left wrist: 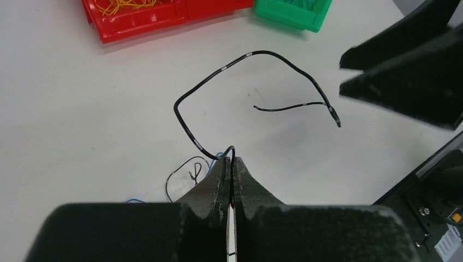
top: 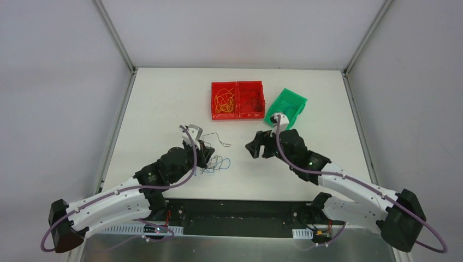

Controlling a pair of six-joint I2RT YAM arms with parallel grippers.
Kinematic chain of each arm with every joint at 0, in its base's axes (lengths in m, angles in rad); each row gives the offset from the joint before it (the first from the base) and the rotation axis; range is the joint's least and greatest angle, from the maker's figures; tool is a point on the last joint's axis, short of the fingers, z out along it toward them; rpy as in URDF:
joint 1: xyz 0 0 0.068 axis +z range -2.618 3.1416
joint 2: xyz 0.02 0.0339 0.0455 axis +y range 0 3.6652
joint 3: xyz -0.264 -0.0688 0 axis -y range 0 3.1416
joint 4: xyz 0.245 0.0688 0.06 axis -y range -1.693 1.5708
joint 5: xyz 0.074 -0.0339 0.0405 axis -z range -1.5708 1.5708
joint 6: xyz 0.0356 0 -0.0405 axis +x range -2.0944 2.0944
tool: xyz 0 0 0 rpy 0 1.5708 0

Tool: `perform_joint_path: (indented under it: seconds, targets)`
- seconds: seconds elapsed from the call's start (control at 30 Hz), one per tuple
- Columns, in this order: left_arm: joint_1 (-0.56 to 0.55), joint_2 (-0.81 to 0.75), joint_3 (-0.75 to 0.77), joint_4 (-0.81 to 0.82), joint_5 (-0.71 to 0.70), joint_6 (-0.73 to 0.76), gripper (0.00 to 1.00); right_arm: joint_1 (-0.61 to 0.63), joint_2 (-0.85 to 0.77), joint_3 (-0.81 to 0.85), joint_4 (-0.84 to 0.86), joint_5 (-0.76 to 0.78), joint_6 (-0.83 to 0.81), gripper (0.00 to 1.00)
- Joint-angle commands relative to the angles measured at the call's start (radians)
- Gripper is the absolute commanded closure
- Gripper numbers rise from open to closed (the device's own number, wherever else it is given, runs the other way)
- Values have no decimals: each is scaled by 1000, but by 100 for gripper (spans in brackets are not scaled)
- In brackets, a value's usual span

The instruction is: Untangle the cables

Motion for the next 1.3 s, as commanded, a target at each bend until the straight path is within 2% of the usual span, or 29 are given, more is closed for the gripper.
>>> perform_joint_path:
  seconds: [0.0, 0.27, 0.4, 0.47, 0.57, 0.63, 0.77, 0.8, 0.93, 1.0, 1.13, 1.17, 1.23, 1.27]
  targets:
    - [-7, 6, 108, 40, 10, 26, 100, 74, -34, -112, 264, -291, -96, 23]
    - [-6, 88, 280, 43, 136, 27, 100, 294, 120, -225, 756, -329, -189, 22]
    - [-6, 165, 335, 74, 225, -2, 100, 314, 222, -249, 986, -282, -183, 24]
    - [-7, 188, 354, 83, 258, -16, 100, 316, 254, -241, 1043, -255, -194, 26]
    - [-7, 209, 374, 84, 269, -26, 100, 315, 289, -196, 1018, -239, -222, 29]
    - [-7, 220, 385, 83, 261, -34, 100, 315, 311, -159, 996, -241, -229, 38]
    - [-5, 233, 419, 77, 247, -55, 100, 315, 305, -137, 980, -195, -191, 93]
    - [-6, 233, 429, 67, 227, -57, 100, 315, 280, -150, 982, -186, -172, 100]
    - [-3, 205, 451, 9, 53, -58, 100, 314, 151, -166, 897, -80, -87, 100]
    - [6, 187, 444, -14, -63, -59, 100, 314, 78, -134, 744, -22, -39, 100]
    - [39, 169, 431, -78, -181, -52, 100, 313, -42, -52, 513, 70, 51, 100]
    - [47, 169, 418, -80, -192, -45, 96, 310, -69, -24, 454, 91, 75, 100]
    - [64, 171, 391, -79, -190, -29, 80, 303, -92, 47, 313, 130, 118, 100]
    - [73, 170, 379, -74, -172, -1, 64, 299, -96, 87, 239, 159, 133, 100]
